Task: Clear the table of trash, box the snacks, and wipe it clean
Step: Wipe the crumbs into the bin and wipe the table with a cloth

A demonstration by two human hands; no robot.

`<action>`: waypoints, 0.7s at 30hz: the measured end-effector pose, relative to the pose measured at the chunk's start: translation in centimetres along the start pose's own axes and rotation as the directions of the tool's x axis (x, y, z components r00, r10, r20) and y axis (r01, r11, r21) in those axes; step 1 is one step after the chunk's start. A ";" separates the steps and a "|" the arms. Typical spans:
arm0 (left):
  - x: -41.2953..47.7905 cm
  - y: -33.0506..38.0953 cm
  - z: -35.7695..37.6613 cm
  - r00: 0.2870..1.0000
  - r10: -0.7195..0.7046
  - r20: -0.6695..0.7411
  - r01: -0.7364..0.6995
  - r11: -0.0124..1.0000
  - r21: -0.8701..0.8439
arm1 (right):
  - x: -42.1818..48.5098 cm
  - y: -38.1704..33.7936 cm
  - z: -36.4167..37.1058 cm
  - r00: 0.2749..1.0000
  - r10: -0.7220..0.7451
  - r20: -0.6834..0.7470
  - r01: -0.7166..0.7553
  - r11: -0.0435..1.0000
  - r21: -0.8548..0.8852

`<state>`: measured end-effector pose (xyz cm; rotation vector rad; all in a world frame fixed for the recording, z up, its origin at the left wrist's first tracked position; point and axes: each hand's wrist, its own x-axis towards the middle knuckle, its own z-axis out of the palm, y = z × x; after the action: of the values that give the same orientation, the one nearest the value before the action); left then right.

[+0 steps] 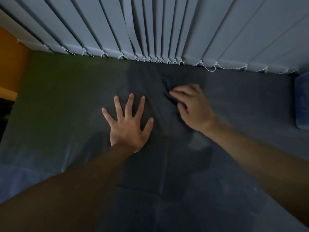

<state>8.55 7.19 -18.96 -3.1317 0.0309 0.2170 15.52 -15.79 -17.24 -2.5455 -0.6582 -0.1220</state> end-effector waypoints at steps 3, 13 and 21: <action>0.0 0.0 0.0 1.000 -0.002 0.002 0.002 1.000 0.004 | -1.2 1.1 -0.9 0.987 -0.116 0.114 0.121 0.992 -0.034; -0.2 -0.1 -0.4 1.000 -0.021 -0.002 0.021 0.997 -0.074 | -7.7 -4.4 0.6 0.996 -0.065 0.063 0.062 0.997 0.041; -1.4 -1.4 -1.2 0.991 0.003 -0.130 -0.057 0.909 -0.413 | -10.6 -5.6 0.3 0.972 0.205 -0.116 -0.207 0.978 -0.003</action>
<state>7.34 8.59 -17.58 -3.5706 0.0381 0.0228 3.55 -15.99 -17.13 -2.5807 -0.3476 -0.2001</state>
